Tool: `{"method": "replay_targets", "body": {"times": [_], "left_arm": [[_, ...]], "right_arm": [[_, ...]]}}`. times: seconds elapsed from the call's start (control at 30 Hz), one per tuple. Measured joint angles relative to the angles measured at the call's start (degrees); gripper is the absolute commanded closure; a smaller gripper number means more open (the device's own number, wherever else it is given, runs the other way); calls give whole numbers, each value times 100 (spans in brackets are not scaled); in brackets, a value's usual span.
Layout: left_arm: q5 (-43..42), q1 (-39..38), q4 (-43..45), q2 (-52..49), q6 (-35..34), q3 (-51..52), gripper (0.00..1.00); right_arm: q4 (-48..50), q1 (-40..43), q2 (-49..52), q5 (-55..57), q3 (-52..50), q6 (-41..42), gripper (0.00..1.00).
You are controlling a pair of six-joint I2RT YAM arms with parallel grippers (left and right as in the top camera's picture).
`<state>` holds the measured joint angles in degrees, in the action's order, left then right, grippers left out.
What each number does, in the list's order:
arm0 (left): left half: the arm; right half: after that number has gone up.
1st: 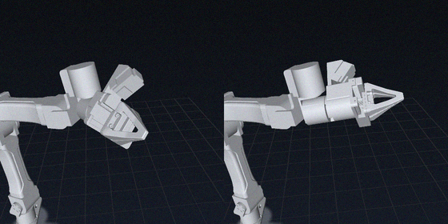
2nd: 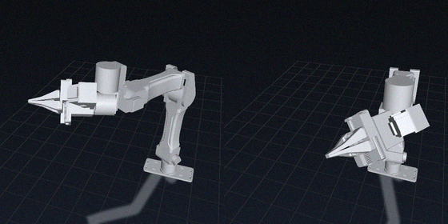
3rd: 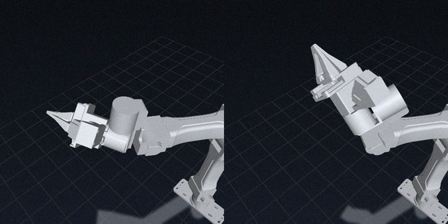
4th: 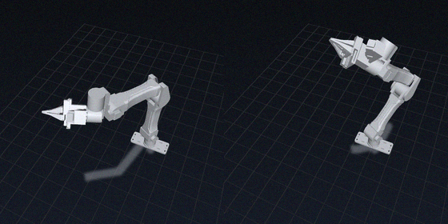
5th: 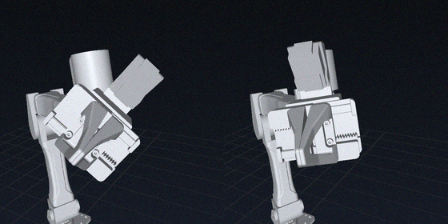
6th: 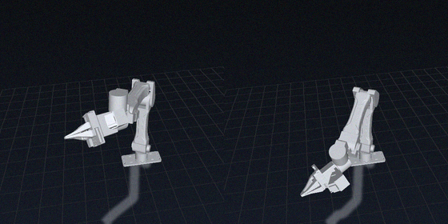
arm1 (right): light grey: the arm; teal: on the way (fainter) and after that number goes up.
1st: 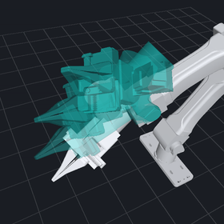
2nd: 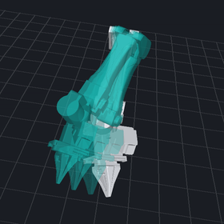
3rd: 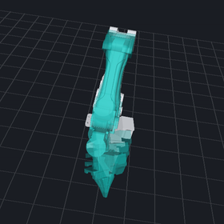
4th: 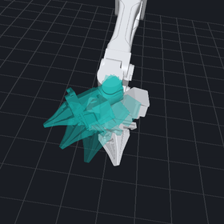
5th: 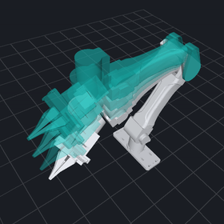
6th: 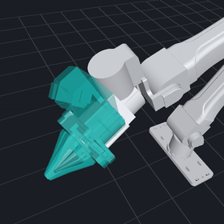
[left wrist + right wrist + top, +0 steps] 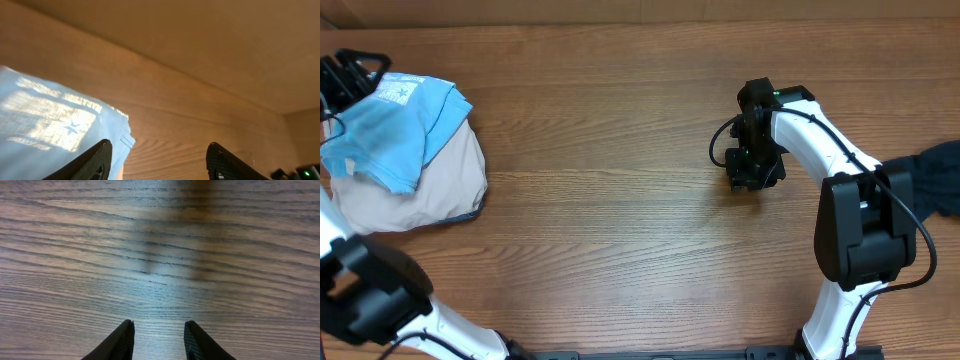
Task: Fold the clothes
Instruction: 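Lower the T-shirt onto the pants and open the left gripper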
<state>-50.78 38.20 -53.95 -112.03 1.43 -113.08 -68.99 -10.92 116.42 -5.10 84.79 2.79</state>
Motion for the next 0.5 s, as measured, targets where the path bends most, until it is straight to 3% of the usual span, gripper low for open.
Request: {"method": "replay_targets", "body": {"times": [0.17, 0.33, 0.5], "left_arm": [[-160, 20, 76, -870, -2, 216, 37], [-651, 20, -382, -1832, 70, 291, 37], [-1250, 55, -693, -2173, 350, 306, 37]], "right_arm": [[0, 0, 0, -2, 0, -2, 64], [-2, 2, 0, -2, 0, 0, 64], [-13, 0, 0, -2, 0, -4, 64]]}}
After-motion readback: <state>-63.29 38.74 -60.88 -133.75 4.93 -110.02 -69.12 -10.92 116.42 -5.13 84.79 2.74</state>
